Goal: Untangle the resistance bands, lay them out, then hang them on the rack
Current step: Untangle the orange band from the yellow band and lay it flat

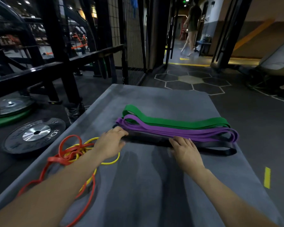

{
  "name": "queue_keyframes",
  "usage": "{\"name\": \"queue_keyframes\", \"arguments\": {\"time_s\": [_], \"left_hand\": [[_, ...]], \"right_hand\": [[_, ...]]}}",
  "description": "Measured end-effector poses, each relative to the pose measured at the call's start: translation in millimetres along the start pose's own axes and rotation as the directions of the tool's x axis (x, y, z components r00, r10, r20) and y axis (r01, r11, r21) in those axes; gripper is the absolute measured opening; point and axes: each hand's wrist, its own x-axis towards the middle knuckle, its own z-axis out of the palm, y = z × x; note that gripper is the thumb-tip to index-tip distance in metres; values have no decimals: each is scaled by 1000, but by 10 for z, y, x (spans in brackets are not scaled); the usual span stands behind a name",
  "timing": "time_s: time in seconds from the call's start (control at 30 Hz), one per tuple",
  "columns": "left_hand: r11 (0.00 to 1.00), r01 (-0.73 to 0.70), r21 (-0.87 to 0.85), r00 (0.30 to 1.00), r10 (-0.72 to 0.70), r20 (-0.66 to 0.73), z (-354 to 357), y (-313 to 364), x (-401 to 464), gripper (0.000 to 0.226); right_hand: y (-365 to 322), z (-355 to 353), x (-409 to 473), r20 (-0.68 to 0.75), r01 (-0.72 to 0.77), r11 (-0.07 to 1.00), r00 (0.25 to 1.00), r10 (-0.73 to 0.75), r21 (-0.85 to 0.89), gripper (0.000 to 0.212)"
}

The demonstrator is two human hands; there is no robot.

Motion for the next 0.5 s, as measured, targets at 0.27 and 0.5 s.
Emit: {"name": "queue_keyframes", "arguments": {"time_s": [0.27, 0.5], "left_hand": [[974, 187, -125, 978, -197, -73, -157, -274, -1066, 35], [923, 323, -209, 876, -375, -303, -175, -453, -1672, 39]], "right_hand": [[-987, -290, -207, 225, 47, 954, 967, -117, 295, 46], [-1734, -156, -320, 209, 45, 821, 958, -198, 569, 41]]}}
